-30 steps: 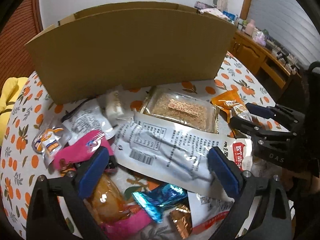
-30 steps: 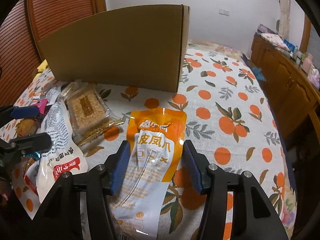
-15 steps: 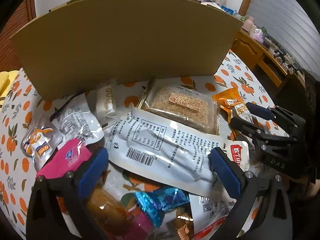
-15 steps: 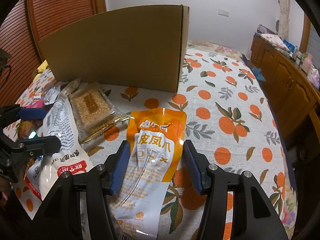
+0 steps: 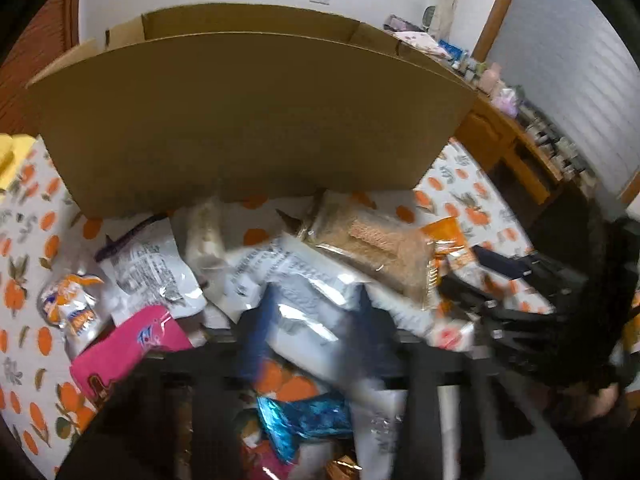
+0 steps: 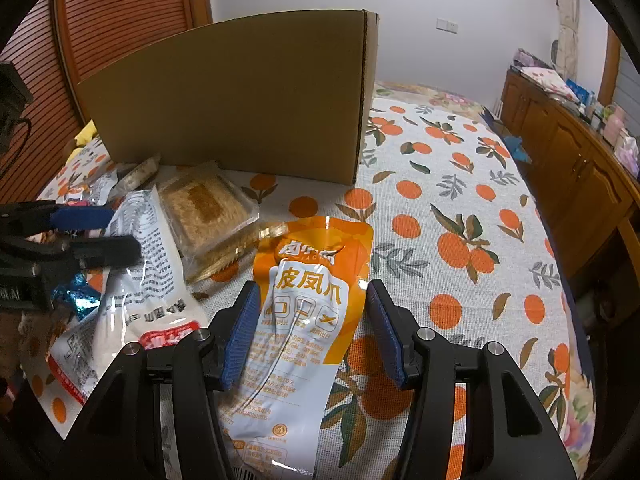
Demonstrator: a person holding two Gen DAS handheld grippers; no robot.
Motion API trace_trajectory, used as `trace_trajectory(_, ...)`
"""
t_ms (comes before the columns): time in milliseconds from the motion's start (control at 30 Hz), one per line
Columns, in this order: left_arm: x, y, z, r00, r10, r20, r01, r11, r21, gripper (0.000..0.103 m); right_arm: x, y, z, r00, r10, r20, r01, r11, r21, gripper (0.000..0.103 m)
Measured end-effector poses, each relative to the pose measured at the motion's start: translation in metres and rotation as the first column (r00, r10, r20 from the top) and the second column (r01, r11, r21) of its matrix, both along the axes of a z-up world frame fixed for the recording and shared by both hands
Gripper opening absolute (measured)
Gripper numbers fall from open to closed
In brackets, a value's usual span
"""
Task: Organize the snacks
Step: 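Close the right tool on the orange pouch while the left tool grasps the white printed pouch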
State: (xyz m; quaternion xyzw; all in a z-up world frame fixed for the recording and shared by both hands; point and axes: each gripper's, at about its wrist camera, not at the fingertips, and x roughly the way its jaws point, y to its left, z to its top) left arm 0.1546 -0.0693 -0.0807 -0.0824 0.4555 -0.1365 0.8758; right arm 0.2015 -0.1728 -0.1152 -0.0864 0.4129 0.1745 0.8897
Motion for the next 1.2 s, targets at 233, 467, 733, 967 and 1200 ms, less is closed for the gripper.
trace_trajectory(233,0.001,0.015,0.000,0.998,0.043,-0.043,-0.045,0.999,-0.030,0.051,-0.001,0.000,0.000,1.000,-0.001,0.001,0.001,1.000,-0.001,0.054)
trace_trajectory(467,-0.008,0.006,-0.008,0.992,0.057,-0.116,-0.062,0.997,-0.044,0.068,-0.001,0.000,0.000,1.000,0.000,0.001,0.000,1.000,0.000,0.054)
trace_trajectory(733,0.002,-0.015,-0.013,0.989,0.077,-0.123,-0.074,0.997,0.033,0.078,-0.001,0.000,0.000,1.000,-0.001,0.002,0.001,1.000,0.000,0.054)
trace_trajectory(967,0.018,-0.021,-0.015,0.991,0.078,-0.106,-0.072,0.996,0.055,0.065,-0.001,0.000,0.000,1.000,-0.002,0.002,0.002,1.000,0.001,0.054)
trace_trajectory(1200,0.012,-0.011,-0.010,0.995,0.057,-0.085,-0.060,0.998,-0.031,0.036,-0.001,0.000,0.000,1.000,-0.004,0.004,0.004,1.000,0.002,0.054)
